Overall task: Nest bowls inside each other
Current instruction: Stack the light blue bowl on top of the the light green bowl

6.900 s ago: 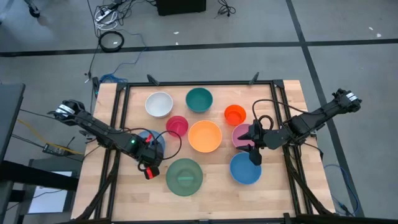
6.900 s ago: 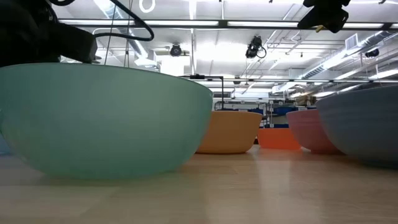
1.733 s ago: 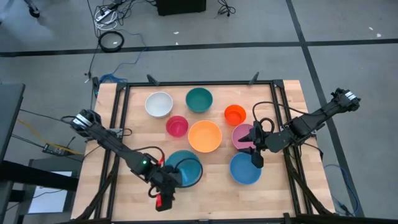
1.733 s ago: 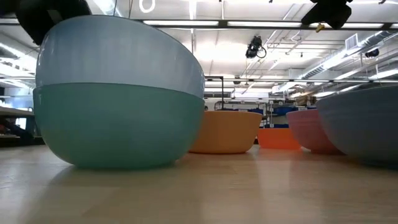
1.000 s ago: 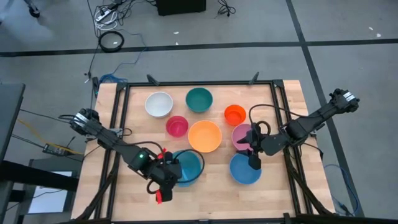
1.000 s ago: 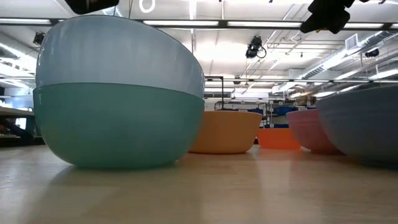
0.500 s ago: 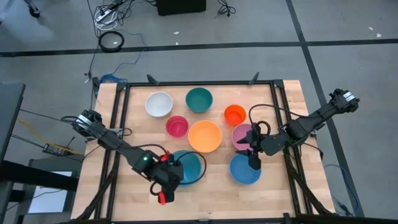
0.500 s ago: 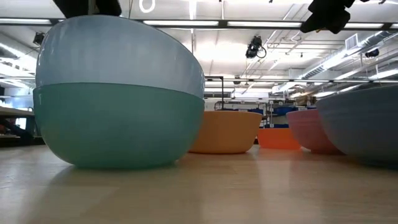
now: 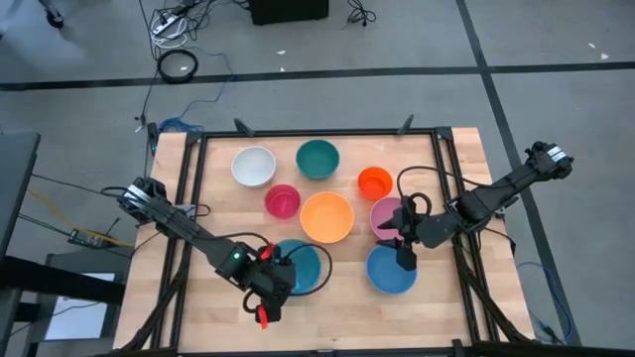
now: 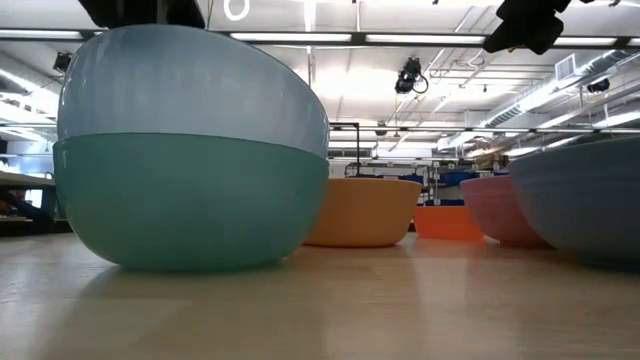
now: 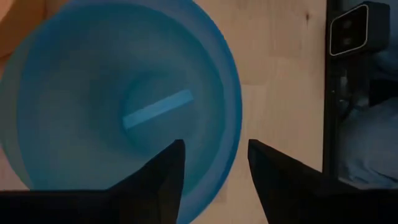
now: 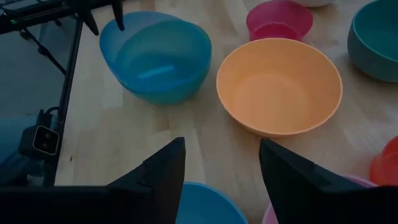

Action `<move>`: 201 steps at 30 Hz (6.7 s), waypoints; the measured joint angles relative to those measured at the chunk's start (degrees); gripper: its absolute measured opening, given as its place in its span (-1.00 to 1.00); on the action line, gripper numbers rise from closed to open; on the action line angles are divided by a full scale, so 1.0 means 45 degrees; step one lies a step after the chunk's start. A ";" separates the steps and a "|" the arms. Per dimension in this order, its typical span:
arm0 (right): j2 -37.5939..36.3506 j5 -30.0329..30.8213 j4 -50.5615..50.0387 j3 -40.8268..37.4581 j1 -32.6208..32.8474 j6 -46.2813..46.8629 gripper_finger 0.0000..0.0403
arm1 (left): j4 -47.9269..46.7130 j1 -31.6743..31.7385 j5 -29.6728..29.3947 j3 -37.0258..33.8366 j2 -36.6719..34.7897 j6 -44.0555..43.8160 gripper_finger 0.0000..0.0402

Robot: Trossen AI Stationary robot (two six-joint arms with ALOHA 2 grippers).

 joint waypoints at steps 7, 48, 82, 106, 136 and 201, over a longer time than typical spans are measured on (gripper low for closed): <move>0.0000 -0.0002 0.0005 0.0000 0.0000 0.0000 -0.04 | 0.0032 0.0000 0.0286 0.0000 0.0524 0.0094 -0.16; 0.0000 0.0005 0.0001 0.0000 0.0000 -0.0010 -0.04 | 0.0327 -0.0005 0.0204 -0.0005 0.0616 -0.0327 -0.71; 0.0691 0.0037 0.4123 -0.0005 0.0313 -0.1605 -0.04 | -0.4865 -0.0143 -0.2348 0.5202 0.0582 -0.0053 0.14; 0.8456 -0.2676 1.5788 -0.0010 -0.0399 0.1304 -0.19 | -0.9294 -0.1200 -0.8822 0.3963 0.0505 -0.6034 0.14; 0.9403 -0.3259 1.5636 0.0005 -0.1221 0.4676 -0.21 | -0.9315 -0.0986 -1.1492 0.1860 0.0451 -0.8453 0.14; 0.9394 -0.4842 1.1110 0.2123 -0.1822 -1.0424 -0.21 | -0.9314 -0.1064 -1.0807 0.1860 0.0451 -0.8973 0.14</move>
